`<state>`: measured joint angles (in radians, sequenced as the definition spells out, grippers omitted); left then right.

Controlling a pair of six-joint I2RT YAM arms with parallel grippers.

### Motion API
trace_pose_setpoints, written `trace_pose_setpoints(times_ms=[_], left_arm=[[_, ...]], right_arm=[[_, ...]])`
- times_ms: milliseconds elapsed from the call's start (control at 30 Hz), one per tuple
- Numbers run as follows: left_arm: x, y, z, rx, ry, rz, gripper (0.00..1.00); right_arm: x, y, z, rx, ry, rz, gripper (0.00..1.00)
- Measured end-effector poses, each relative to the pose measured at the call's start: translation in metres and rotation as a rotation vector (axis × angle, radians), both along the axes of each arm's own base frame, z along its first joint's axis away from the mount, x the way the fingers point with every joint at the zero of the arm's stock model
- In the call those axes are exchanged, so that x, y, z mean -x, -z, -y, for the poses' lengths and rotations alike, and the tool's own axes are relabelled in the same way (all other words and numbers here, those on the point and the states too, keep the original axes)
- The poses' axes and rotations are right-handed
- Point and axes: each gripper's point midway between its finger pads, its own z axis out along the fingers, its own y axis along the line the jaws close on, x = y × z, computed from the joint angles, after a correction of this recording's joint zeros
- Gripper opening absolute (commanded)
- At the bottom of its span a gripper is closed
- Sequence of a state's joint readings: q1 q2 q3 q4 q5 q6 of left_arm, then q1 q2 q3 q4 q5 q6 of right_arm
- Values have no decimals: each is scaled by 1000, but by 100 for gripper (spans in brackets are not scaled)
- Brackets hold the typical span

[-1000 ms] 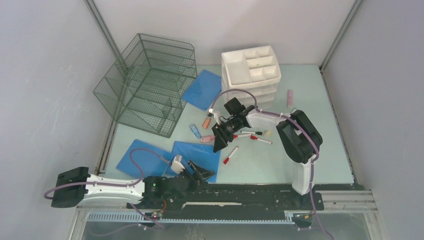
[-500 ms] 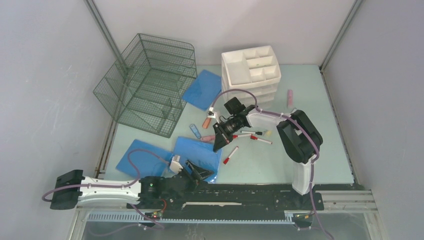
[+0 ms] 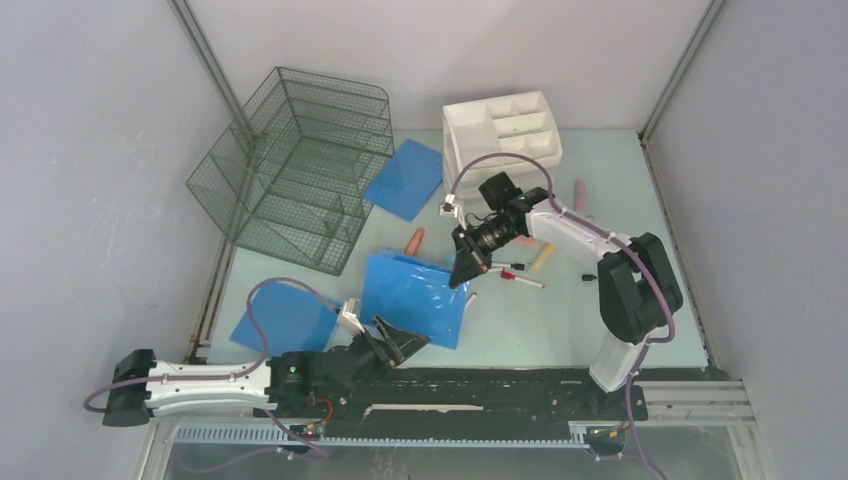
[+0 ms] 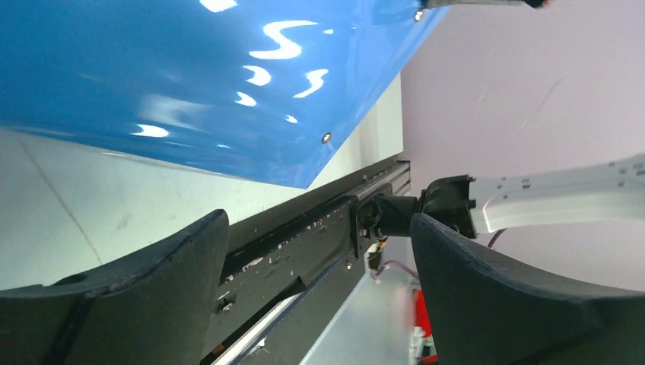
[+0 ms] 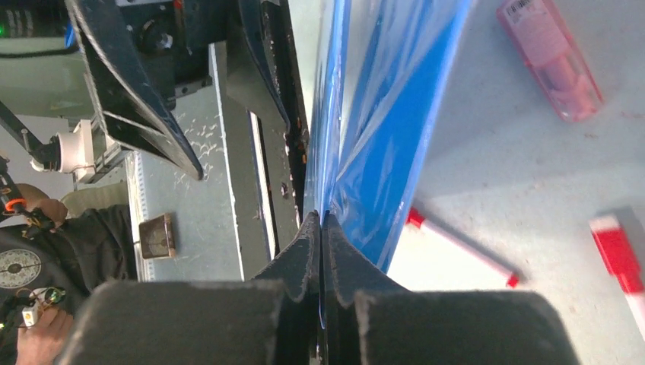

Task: Organize the desk
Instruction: Pick up the folder from the corner of the board.

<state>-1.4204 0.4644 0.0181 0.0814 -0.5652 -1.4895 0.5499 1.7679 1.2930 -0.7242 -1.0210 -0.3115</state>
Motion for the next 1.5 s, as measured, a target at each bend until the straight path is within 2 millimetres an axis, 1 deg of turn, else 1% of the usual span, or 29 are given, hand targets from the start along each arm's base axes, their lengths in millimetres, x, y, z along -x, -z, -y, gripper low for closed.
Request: trace_pose_setpoints(times_ms=[67,133,233,300,367,400,500,533,600,700,767,867,933,1000,1067,1167,1300,1500], left_arm=[[-1,-11,0,-26,28,76,93],[-1,-25,1,-51,53,150,93],[-3,-56,1,-84,88,266,94],[-3,-81,2,-107,116,349,94],[-3,-104,2,-139,138,427,99],[-5,-115,3,-163,147,468,100],[-8,-140,8,-238,172,561,100],[-10,-150,12,-269,181,601,100],[-14,-164,19,-324,196,662,100],[-19,-180,32,-405,222,739,100],[-24,-190,45,-469,243,773,100],[-34,-209,69,-567,250,799,100],[-42,-212,86,-643,250,801,100],[-46,-208,100,-733,259,806,100],[-46,-200,108,-813,274,813,97],[-42,-191,118,-918,300,823,93],[-40,-182,128,-1012,322,821,84],[-39,-157,136,-1176,369,787,82]], right_arm=[[0,-5,10,-1,-6,14,0],[4,-11,21,4,-10,16,0],[11,-24,33,-4,-13,27,0],[15,-35,41,-19,-7,47,0],[19,-48,47,-40,-1,73,0],[20,-55,51,-50,3,91,0],[25,-75,61,-83,23,147,0],[26,-82,66,-98,36,169,0],[25,-94,75,-123,68,205,0],[21,-106,87,-155,126,232,0],[21,-107,92,-167,160,225,0],[23,-99,94,-175,200,182,0],[23,-95,94,-181,222,137,0],[23,-93,93,-192,242,98,0],[20,-93,92,-208,262,66,0],[18,-96,90,-236,278,30,0],[16,-98,86,-260,296,-17,0],[14,-92,82,-277,338,-122,0]])
